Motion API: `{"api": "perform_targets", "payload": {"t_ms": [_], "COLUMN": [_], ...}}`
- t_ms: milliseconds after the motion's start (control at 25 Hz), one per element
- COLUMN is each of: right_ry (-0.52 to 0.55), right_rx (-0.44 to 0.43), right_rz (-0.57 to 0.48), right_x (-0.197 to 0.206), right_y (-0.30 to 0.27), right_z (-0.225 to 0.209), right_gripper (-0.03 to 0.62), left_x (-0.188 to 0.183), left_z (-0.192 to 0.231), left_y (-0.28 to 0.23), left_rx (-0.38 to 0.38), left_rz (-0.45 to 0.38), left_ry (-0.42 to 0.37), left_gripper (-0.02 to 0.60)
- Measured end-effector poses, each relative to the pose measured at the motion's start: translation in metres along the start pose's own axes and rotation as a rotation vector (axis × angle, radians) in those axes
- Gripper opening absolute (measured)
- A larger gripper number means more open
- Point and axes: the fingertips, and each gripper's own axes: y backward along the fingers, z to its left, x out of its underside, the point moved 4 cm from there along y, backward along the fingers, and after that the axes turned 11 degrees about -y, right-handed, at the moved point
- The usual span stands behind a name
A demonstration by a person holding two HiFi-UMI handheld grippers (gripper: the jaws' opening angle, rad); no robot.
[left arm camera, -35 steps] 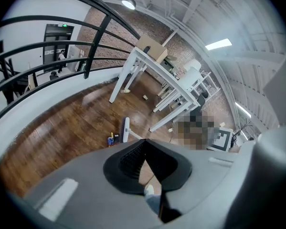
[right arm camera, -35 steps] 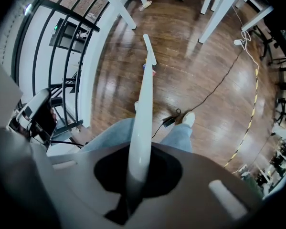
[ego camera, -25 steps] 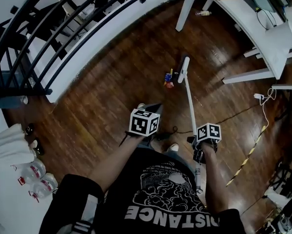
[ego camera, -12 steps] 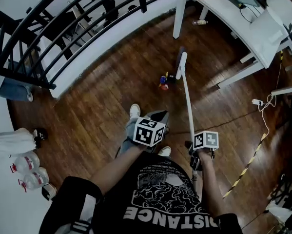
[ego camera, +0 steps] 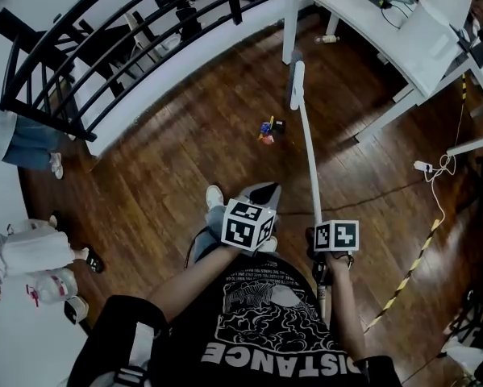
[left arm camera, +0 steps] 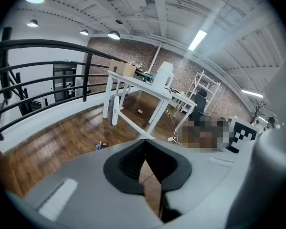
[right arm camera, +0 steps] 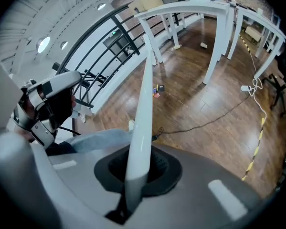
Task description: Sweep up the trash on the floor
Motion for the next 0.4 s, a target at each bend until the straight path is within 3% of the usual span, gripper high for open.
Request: {"api": "perform_targets", "payload": {"t_ms": [400], "right_ry": [0.034], "right_rx": [0.014], "right_rz": [-0.051], "right_x": [0.014], "right_y": [0.019], "right_z": [0.014], "right_gripper": [0.000], "left_x": [-0.006], "left_z": [-0.011], "left_y": [0.027], "left_rx": [-0.010], "left_rz": [-0.052], "left_ry": [-0.040], "left_gripper": [0.006]}}
